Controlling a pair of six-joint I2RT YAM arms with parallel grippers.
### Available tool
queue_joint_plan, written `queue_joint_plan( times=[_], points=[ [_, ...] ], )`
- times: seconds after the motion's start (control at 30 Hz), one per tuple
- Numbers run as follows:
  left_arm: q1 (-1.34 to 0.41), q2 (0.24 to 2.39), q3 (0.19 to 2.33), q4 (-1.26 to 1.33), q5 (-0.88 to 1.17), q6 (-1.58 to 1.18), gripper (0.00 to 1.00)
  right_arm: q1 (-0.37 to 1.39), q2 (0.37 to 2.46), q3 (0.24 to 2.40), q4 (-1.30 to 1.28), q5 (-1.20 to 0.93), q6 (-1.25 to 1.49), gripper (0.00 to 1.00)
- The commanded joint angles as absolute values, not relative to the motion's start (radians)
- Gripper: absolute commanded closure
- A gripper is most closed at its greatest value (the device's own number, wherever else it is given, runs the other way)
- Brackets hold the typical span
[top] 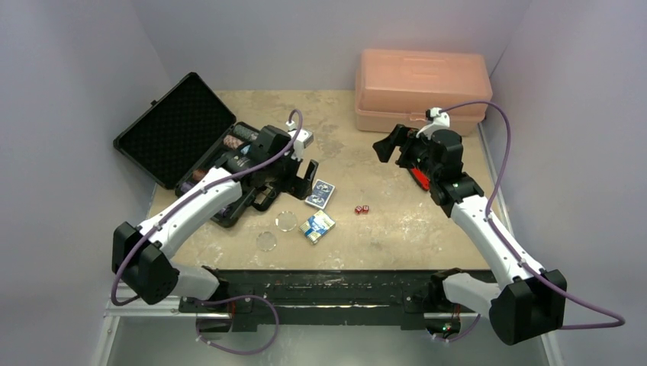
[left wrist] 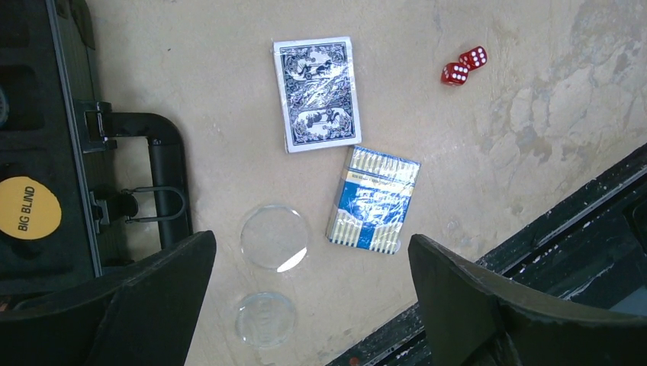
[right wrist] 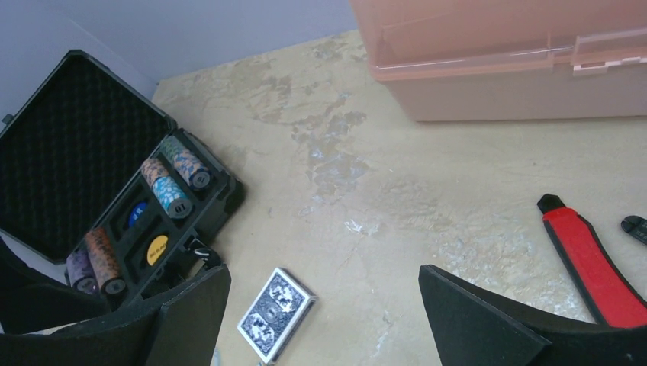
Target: Pack up texas hold em set
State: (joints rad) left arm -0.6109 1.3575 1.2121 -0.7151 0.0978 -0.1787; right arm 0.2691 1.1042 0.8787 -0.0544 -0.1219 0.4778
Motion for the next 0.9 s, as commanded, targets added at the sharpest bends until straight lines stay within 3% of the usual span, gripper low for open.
queue_joint_plan(
  times=[0.0, 0.87],
  points=[
    [-0.633, 1.406, 1.27, -0.709, 0.037, -0.24, 0.02, 0.273, 1.086, 0.889, -0.043, -0.117, 0.423, 0.01],
    [-0.709, 1.75, 1.375, -0.612, -0.09, -0.376, 0.07, 0.273, 1.082, 0.89, -0.065, -0.13, 0.407, 0.01]
  ],
)
